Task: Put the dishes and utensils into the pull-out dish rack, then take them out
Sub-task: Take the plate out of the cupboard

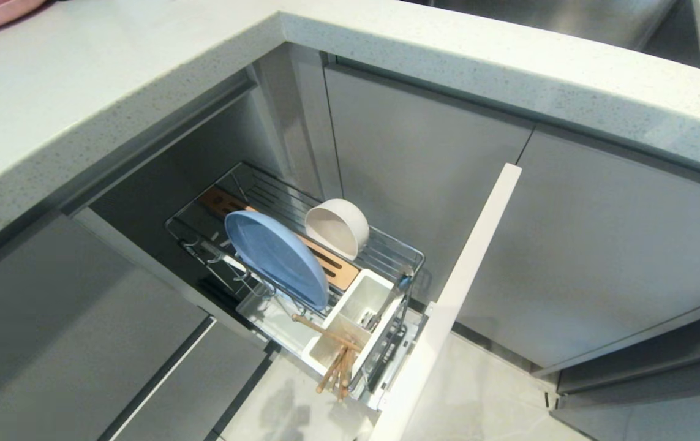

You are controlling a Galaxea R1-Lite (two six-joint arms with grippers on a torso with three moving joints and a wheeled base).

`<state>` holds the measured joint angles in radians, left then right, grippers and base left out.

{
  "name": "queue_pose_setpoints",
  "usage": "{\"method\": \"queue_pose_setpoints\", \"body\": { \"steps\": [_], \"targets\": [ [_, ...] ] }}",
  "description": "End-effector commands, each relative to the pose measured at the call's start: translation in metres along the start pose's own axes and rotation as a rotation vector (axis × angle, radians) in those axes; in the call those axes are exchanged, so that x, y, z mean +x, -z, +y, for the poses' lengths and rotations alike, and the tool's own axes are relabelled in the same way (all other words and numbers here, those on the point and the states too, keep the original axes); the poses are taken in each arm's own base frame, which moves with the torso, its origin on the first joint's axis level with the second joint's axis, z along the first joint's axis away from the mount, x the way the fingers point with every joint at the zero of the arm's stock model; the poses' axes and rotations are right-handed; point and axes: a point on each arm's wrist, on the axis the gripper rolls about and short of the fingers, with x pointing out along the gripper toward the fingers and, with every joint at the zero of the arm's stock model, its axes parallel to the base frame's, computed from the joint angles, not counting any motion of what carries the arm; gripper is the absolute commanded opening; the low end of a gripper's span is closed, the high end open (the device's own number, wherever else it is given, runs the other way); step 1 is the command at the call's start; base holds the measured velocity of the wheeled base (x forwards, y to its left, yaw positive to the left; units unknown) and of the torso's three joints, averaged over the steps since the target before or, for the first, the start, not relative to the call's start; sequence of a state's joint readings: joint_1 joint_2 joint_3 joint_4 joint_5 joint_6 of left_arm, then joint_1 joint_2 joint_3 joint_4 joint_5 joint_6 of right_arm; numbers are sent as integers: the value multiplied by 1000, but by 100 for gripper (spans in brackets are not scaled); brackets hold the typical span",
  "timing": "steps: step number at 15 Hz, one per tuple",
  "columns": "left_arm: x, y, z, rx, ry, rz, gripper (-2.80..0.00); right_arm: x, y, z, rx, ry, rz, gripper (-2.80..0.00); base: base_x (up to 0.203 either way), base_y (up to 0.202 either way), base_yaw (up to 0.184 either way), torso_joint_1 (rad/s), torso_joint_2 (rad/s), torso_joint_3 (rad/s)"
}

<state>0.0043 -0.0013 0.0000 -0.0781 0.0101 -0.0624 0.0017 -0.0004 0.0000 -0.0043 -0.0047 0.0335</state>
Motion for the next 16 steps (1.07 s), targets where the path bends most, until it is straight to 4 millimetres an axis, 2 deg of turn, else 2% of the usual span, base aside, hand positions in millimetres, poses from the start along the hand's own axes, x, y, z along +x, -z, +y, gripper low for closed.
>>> {"method": "queue_pose_setpoints", "body": {
  "steps": [1,4,6,7,11,14,16],
  "targets": [
    [-2,-12,-2,3,61,-67,-280,0,0,0,0,0,-3,-280,0,0,0,0,0,0],
    [-23,-65,-13,-23,461,-233,-280,0,0,0,0,0,-3,-280,0,0,0,0,0,0],
    [-36,-95,-17,-16,566,-292,-280,0,0,0,0,-1,-3,-280,0,0,0,0,0,0],
    [-40,-112,-18,-13,580,-311,-280,0,0,0,0,0,-3,-280,0,0,0,0,0,0],
    [-32,-184,-24,-11,570,-305,-280,0,0,0,0,0,-4,-280,0,0,0,0,0,0],
    [-6,-234,-29,-15,496,-289,-280,0,0,0,0,0,-3,-280,0,0,0,0,0,0],
    [18,-264,-27,-43,354,-287,-280,0,0,0,0,0,-4,-280,0,0,0,0,0,0]
  ]
}}
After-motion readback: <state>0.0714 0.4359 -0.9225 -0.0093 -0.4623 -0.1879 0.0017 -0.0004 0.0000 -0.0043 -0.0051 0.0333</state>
